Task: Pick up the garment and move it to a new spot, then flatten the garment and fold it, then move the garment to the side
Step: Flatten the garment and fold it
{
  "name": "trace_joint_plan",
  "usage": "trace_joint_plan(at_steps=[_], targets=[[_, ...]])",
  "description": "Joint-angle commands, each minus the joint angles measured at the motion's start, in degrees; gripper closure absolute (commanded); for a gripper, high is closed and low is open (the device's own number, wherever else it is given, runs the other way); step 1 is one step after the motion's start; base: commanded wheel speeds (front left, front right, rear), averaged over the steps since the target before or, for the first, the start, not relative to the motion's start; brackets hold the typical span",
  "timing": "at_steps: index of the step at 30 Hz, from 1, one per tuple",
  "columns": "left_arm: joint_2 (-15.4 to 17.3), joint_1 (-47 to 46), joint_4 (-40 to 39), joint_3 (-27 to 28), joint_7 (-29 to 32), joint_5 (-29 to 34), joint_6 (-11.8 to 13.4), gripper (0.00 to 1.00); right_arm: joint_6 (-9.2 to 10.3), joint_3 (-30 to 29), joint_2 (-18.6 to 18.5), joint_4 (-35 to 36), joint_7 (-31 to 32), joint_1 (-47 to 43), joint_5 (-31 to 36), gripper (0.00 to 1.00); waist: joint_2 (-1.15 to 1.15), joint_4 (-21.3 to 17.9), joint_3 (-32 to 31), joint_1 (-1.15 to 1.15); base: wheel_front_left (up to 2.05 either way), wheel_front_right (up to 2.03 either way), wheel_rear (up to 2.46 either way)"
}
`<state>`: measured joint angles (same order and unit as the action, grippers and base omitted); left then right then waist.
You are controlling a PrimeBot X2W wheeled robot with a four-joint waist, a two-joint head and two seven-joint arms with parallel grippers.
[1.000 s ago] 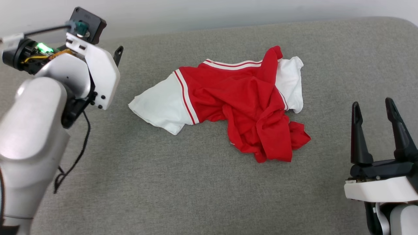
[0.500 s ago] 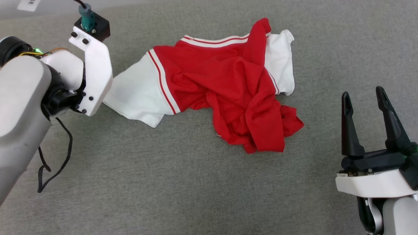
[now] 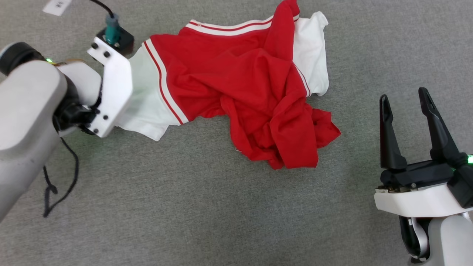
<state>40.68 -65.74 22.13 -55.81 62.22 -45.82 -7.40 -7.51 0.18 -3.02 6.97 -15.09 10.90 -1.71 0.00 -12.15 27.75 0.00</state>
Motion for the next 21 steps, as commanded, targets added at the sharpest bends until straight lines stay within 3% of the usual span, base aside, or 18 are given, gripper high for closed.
trace_joint_plan(at_steps=[1,7,13,16,17,18,21], targets=[[0.03,2.91,1.46,-2.35,-0.22,-0.19,0.06,1.00,0.04,-0.26,0.24,-0.23,-0.11,0.30,-0.14,0.00,0.00,0.55,-0.58,0.00,0.00,0.00,0.00],[2.87,0.11,-1.14,-3.52,-3.35,-3.03,0.06,1.00,0.04,-1.27,0.24,-0.88,-0.11,-1.26,-0.07,0.00,0.00,2.99,-3.71,0.00,0.00,0.00,0.00],[9.26,1.38,-0.11,-2.90,-4.57,-5.29,0.07,1.00,0.04,-1.24,0.24,-1.37,-0.11,-2.14,-0.18,0.00,0.00,4.19,-5.28,0.00,0.00,0.00,0.00],[11.46,5.15,1.70,-2.27,-7.19,-7.00,1.62,1.00,0.04,-1.10,0.24,-1.92,-0.11,-2.31,-0.06,0.00,0.00,4.12,-5.73,0.00,0.00,0.00,0.00],[11.41,5.78,1.89,-2.15,-8.41,-7.00,1.92,0.89,0.04,-1.18,0.24,-2.03,-0.11,-2.45,0.07,0.00,0.00,4.19,-5.96,0.00,0.00,0.00,0.00],[11.19,6.26,1.73,-2.01,-10.26,-6.50,1.98,0.00,0.04,-1.35,0.24,-2.17,-0.11,-2.54,0.35,0.00,0.00,4.34,-6.26,0.00,0.00,0.00,0.00],[9.69,7.10,1.47,-1.17,-17.66,-4.88,2.37,0.00,0.04,-1.72,0.24,-2.04,-0.11,-1.78,1.48,0.00,0.00,4.98,-7.68,0.00,0.00,0.00,0.00]])
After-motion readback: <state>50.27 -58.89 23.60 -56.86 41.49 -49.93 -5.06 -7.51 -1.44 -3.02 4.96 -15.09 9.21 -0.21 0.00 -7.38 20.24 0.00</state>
